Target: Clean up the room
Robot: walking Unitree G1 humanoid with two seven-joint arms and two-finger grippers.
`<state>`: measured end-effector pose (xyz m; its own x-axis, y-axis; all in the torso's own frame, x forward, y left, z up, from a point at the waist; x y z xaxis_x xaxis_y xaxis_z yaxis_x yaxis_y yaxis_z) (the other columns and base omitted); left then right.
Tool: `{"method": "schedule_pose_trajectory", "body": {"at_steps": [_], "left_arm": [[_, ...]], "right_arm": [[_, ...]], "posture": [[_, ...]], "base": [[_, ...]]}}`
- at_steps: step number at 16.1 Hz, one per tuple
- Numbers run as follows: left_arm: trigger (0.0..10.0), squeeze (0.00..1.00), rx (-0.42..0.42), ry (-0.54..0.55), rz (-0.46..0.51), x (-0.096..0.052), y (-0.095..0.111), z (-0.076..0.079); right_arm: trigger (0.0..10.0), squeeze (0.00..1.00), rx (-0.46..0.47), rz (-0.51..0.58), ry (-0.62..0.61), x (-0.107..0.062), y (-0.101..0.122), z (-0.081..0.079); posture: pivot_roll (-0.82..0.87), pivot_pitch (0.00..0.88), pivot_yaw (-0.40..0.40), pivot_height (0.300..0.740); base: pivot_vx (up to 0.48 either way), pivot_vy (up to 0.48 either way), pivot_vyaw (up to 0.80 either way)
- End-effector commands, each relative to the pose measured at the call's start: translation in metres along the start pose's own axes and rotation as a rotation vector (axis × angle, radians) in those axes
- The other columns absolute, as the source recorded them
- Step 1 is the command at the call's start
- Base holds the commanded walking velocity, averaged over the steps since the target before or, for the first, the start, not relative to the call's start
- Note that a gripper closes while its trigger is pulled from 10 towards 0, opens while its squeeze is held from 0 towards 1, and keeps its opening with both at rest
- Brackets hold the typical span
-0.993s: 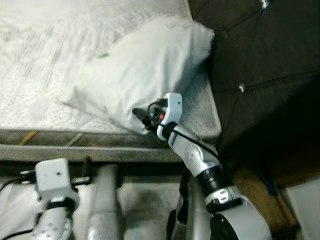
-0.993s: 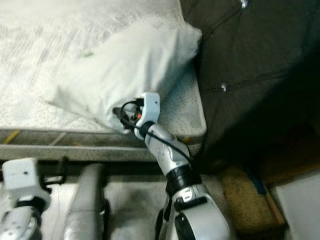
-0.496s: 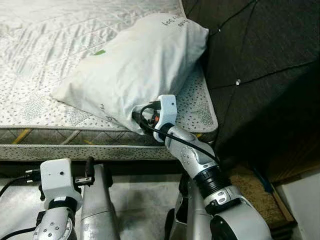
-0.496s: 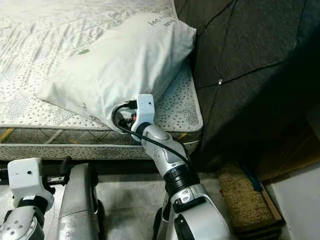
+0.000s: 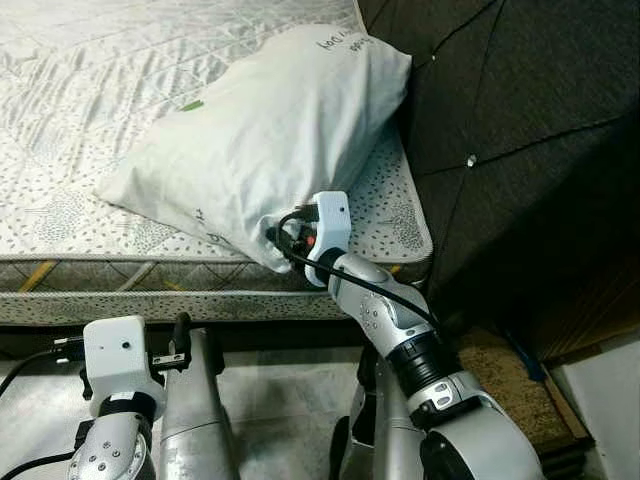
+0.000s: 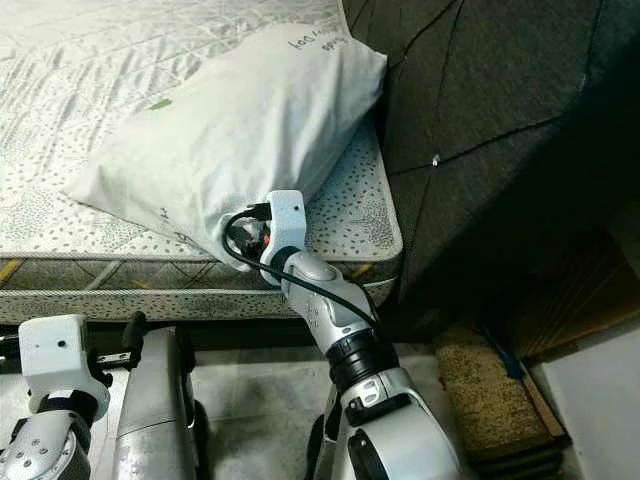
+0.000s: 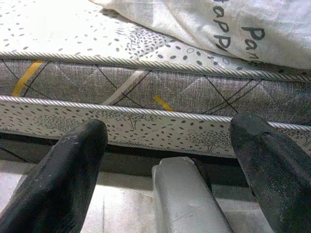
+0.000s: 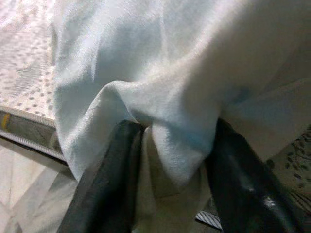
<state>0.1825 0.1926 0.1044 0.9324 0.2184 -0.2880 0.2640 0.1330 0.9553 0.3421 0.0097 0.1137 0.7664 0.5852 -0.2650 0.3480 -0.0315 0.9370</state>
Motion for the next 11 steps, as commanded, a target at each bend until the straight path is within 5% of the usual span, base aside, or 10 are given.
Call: {"method": "schedule_pose_trajectory", "body": {"at_steps": [1,7,11], "left_arm": [[10.0,0.0,0.008,-0.004,-0.017,0.0,-0.004,0.0],[10.0,0.0,0.007,-0.001,-0.017,0.001,-0.004,0.001],[10.0,0.0,0.008,0.0,-0.013,0.005,-0.005,0.002]], "right_arm": [[0.0,0.0,0.093,-0.009,0.138,0.014,-0.001,-0.068],[0.0,0.0,0.102,-0.032,0.072,0.018,-0.006,-0.057],[0.0,0.0,0.011,0.104,-0.066,0.021,0.029,-0.012]], "posture": [[0.17,0.121,-0.13,0.536],[0.17,0.12,-0.133,0.536],[0.16,0.083,-0.138,0.536]], "base": [[0.0,0.0,0.0],[0.0,0.0,0.0],[0.0,0.0,0.0]]}}
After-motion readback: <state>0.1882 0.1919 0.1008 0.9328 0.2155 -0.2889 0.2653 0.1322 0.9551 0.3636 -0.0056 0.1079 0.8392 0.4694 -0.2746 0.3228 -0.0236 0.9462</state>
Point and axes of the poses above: a point about 5 cm out from each wrist's last joint towards the gripper, its own x axis pointing out of the wrist towards the gripper, its own y axis along the axis of the wrist's last joint, z = x × y, the point moved 2 cm from there along x, pointing out of the wrist towards the gripper, and after that the axes turned 9 degrees about -x, right-handed, at the moved point
